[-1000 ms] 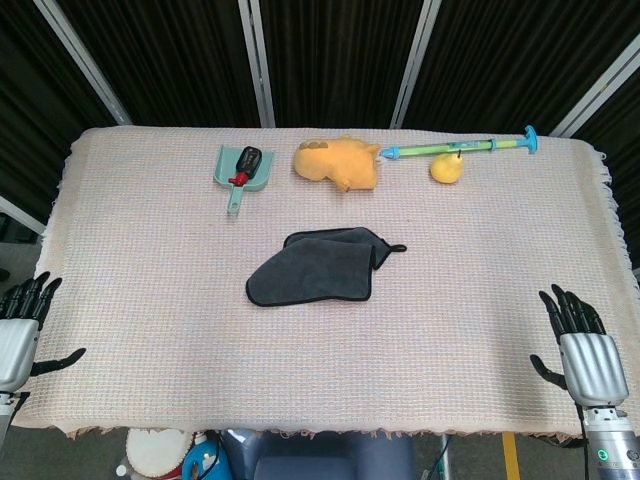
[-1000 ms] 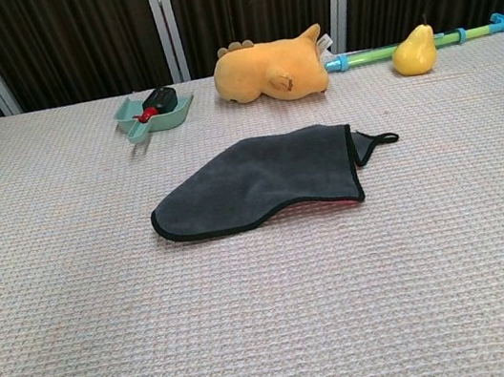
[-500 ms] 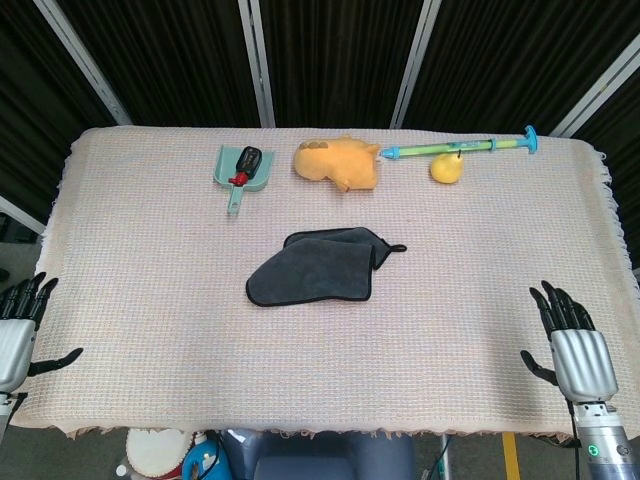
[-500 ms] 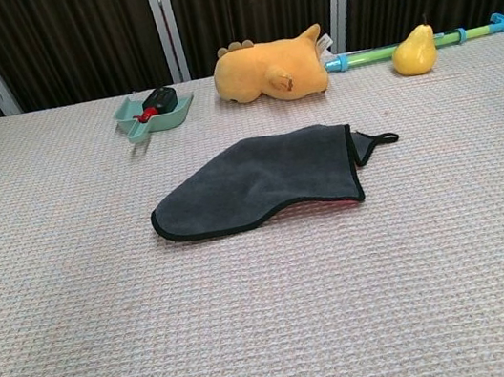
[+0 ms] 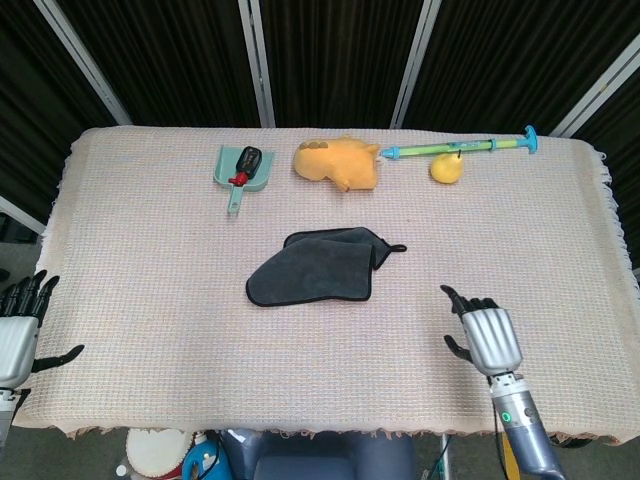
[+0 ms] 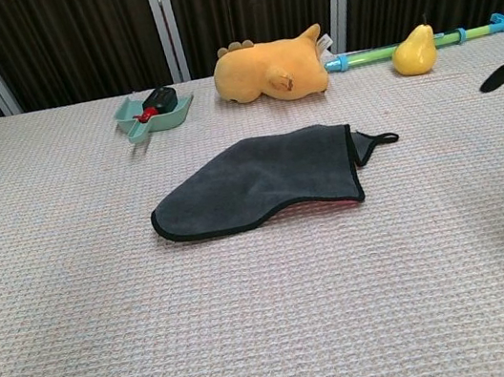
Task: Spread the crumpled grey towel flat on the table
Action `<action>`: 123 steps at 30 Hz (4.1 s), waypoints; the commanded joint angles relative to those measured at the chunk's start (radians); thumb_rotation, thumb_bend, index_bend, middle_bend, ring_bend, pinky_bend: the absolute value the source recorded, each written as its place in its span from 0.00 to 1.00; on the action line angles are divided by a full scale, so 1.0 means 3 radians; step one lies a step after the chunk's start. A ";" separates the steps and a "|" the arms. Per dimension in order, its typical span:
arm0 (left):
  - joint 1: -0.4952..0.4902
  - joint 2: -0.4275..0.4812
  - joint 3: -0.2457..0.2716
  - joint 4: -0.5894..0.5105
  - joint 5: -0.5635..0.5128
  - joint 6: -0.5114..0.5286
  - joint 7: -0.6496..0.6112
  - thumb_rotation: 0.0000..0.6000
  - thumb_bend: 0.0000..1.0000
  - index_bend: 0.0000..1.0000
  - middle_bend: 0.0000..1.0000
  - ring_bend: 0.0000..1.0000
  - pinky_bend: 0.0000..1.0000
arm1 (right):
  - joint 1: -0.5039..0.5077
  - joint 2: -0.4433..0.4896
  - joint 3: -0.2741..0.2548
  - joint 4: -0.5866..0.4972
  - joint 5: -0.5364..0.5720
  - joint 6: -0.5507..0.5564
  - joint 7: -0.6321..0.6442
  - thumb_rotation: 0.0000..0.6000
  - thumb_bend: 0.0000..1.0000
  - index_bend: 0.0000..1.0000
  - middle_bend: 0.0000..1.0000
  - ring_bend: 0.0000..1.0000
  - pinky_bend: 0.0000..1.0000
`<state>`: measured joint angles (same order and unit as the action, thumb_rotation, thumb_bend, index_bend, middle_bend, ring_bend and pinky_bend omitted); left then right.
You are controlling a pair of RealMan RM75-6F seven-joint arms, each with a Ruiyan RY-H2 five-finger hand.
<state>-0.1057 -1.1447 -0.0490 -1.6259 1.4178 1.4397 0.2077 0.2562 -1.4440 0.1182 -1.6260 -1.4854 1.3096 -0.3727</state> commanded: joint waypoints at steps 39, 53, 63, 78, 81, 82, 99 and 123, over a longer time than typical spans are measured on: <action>-0.0033 -0.0067 -0.0046 0.0149 -0.0119 -0.0055 0.0023 1.00 0.00 0.00 0.00 0.00 0.08 | 0.0905 -0.1855 0.0471 0.1732 0.0609 -0.0469 -0.0003 1.00 0.27 0.47 0.22 0.12 0.07; -0.0051 -0.0104 -0.0048 0.0177 -0.0124 -0.0070 0.0052 1.00 0.00 0.00 0.00 0.00 0.08 | 0.1023 -0.2030 0.0459 0.2033 0.0583 -0.0478 0.0147 1.00 0.33 0.56 0.22 0.12 0.07; -0.0058 -0.0125 -0.0038 0.0186 -0.0120 -0.0078 0.0074 1.00 0.00 0.00 0.00 0.00 0.08 | 0.1054 -0.2044 0.0442 0.2036 0.0569 -0.0460 0.0183 1.00 0.49 0.58 0.22 0.12 0.07; -0.0054 -0.0112 -0.0016 0.0148 -0.0073 -0.0056 0.0088 1.00 0.00 0.00 0.00 0.00 0.08 | 0.1037 -0.1836 0.0399 0.1741 0.0459 -0.0337 0.0195 1.00 0.55 0.61 0.22 0.12 0.07; -0.0056 -0.0114 -0.0005 0.0137 -0.0060 -0.0063 0.0085 1.00 0.00 0.00 0.00 0.00 0.08 | 0.1066 -0.1684 0.0445 0.1542 0.0393 -0.0272 0.0113 1.00 0.55 0.61 0.22 0.12 0.07; -0.0057 -0.0113 -0.0002 0.0134 -0.0056 -0.0066 0.0087 1.00 0.00 0.00 0.00 0.00 0.08 | 0.1074 -0.1623 0.0469 0.1449 0.0391 -0.0266 0.0078 1.00 0.55 0.61 0.22 0.12 0.07; -0.0169 -0.0236 -0.0029 -0.0008 -0.0103 -0.0234 0.0108 1.00 0.00 0.01 0.00 0.00 0.08 | 0.1340 -0.0858 0.0996 0.0379 0.0621 -0.0285 -0.0867 1.00 0.55 0.61 0.22 0.12 0.07; -0.0757 -0.0861 -0.0565 -0.0485 -0.0737 -0.0642 0.0374 1.00 0.01 0.09 0.02 0.00 0.08 | 0.1783 -0.0736 0.1202 -0.0116 0.1140 -0.0206 -0.1605 1.00 0.55 0.61 0.22 0.12 0.07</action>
<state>-0.3242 -1.3983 -0.2111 -1.7621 1.2040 1.2519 0.3125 0.7811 -1.6595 0.4750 -1.6605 -1.1519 1.2458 -0.8441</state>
